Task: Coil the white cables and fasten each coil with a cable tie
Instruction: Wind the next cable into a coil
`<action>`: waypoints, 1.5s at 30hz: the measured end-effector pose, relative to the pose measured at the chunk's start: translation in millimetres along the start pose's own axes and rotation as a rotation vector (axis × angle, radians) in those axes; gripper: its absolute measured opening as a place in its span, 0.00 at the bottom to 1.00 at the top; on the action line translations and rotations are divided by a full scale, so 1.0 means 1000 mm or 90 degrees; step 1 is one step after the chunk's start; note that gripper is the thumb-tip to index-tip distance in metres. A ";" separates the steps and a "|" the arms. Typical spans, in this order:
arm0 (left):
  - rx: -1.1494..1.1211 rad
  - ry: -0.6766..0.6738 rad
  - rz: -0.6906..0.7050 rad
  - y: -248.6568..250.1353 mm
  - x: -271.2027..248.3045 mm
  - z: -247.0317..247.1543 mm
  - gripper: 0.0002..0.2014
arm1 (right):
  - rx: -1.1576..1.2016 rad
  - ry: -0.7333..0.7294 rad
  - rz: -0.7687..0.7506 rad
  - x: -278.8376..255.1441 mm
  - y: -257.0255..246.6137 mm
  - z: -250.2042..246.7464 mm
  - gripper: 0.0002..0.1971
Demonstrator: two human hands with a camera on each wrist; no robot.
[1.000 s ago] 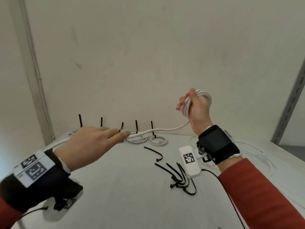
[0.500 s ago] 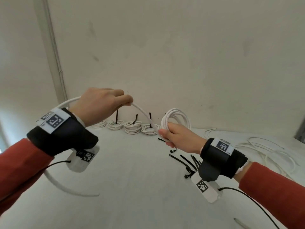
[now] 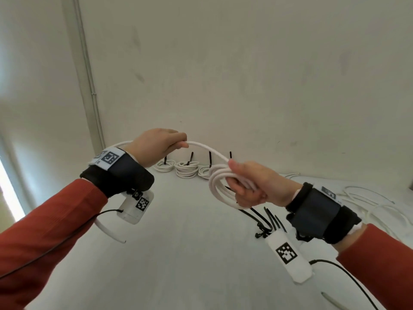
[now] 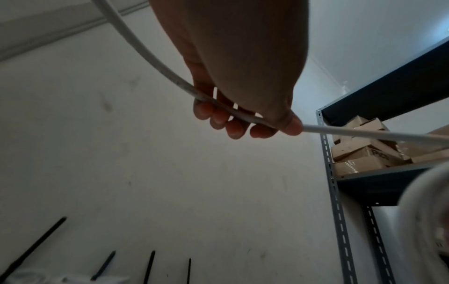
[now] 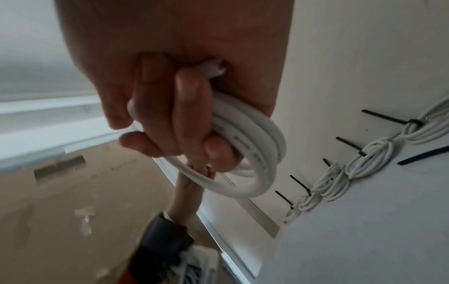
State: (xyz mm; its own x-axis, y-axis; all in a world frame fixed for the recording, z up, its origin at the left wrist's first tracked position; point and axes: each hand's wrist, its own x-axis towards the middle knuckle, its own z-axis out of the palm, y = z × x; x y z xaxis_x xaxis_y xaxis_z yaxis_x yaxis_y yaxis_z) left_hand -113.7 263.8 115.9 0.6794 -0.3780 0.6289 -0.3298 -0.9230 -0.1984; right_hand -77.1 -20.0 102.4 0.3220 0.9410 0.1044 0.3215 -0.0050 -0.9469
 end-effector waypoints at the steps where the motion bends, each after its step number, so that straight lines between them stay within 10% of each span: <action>1: -0.016 -0.009 -0.019 0.000 -0.003 0.004 0.36 | 0.057 -0.012 -0.018 -0.002 -0.002 -0.003 0.29; 10: -0.036 -0.064 -0.203 -0.016 -0.056 0.035 0.24 | 0.450 0.043 -0.213 -0.031 -0.023 -0.045 0.24; 17: 0.038 -0.044 -0.179 -0.007 -0.077 0.046 0.23 | 0.579 0.351 -0.305 -0.035 -0.025 -0.063 0.26; 21: 0.107 -0.050 -0.139 0.013 -0.075 0.036 0.10 | 0.644 0.432 -0.366 -0.035 -0.016 -0.073 0.22; 25: 0.148 -0.065 -0.102 0.040 -0.070 0.022 0.17 | 0.702 0.471 -0.422 -0.033 -0.010 -0.084 0.12; 37: 0.225 -0.019 -0.003 0.058 -0.046 -0.040 0.24 | 0.233 0.810 -0.234 -0.004 0.033 -0.093 0.14; 41: 0.267 -0.040 0.002 0.046 -0.040 -0.044 0.22 | 0.184 0.729 -0.187 -0.010 0.034 -0.079 0.14; 45: 0.308 -0.115 -0.119 0.033 -0.044 -0.025 0.12 | 0.446 0.499 -0.236 -0.021 0.018 -0.067 0.11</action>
State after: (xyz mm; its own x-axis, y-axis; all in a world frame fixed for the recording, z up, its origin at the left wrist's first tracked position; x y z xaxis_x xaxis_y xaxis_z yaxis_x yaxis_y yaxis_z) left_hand -171.3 252.3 100.6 0.8136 -0.1719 0.5554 0.1166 -0.8876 -0.4456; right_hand -18.5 -62.7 103.6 0.8631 0.3690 0.3447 0.0202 0.6569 -0.7537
